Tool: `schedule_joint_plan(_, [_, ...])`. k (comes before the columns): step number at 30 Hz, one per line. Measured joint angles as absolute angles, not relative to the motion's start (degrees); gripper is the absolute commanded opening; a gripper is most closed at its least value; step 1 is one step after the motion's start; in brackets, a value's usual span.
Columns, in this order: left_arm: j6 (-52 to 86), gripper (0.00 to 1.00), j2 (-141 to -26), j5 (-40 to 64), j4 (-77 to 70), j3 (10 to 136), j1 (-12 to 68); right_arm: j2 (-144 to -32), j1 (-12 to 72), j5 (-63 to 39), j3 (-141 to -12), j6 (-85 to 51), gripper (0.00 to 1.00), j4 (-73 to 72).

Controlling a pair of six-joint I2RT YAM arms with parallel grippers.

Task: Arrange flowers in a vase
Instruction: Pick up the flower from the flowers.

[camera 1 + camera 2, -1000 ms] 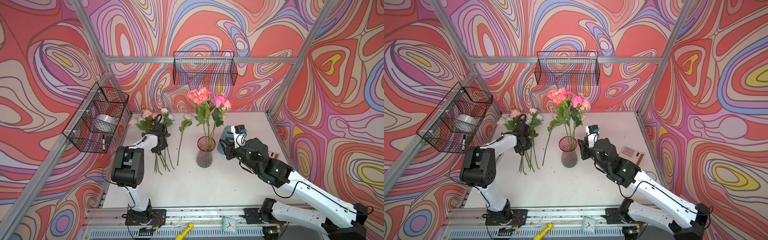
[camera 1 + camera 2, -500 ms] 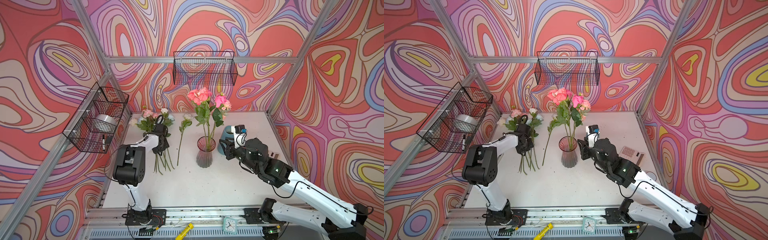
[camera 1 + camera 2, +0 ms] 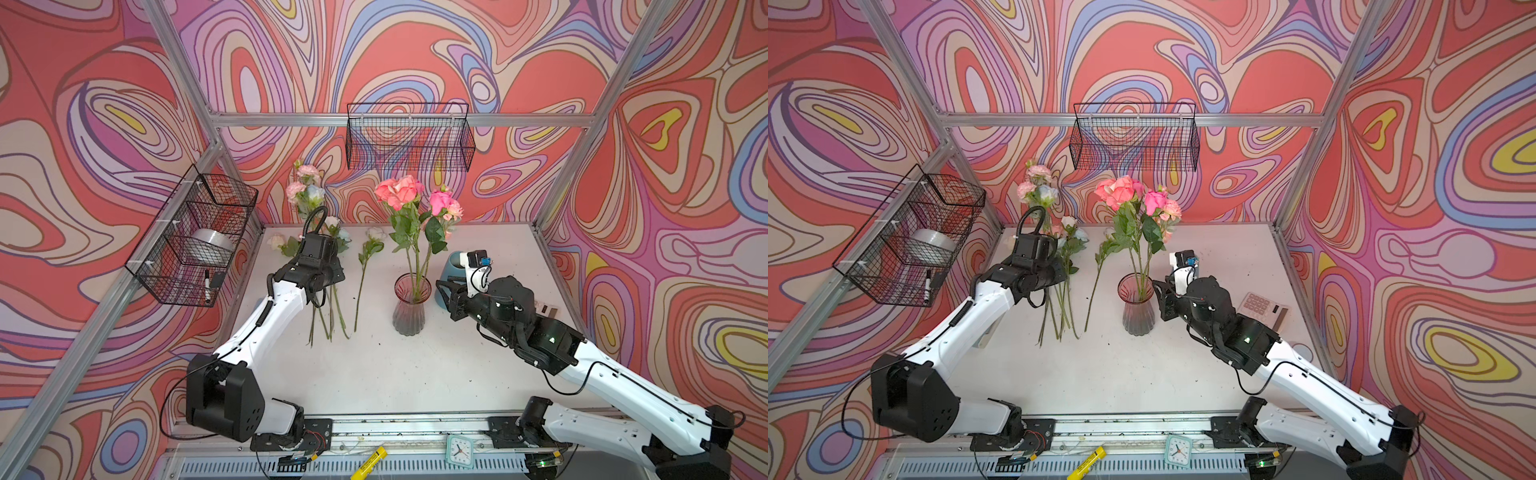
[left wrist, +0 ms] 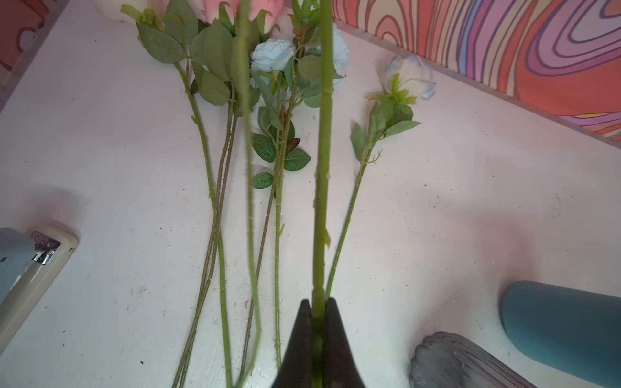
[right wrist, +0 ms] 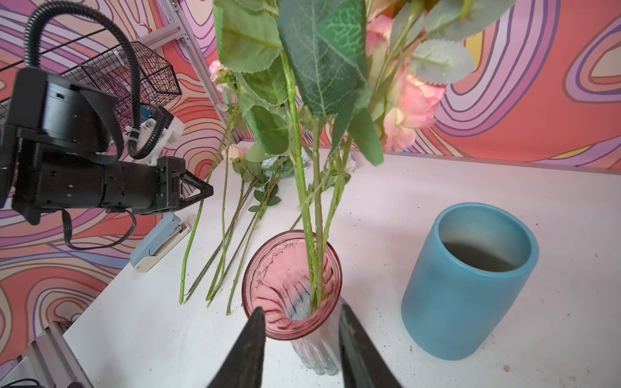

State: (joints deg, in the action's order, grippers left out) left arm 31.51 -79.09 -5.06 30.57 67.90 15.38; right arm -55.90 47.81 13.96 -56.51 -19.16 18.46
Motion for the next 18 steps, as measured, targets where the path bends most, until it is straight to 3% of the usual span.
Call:
schedule_joint_plan(8, [31.1, 0.00, -79.4, 6.7, 27.3, 59.5, 15.3, -56.5, 47.8, 13.3, -57.6, -19.8, 0.36, 18.4])
schedule_joint_plan(18, [29.8, 0.00, -78.8, 11.8, 19.9, 61.3, 16.6, -57.1, 47.8, 11.6, -58.6, -20.5, 0.36, 18.3])
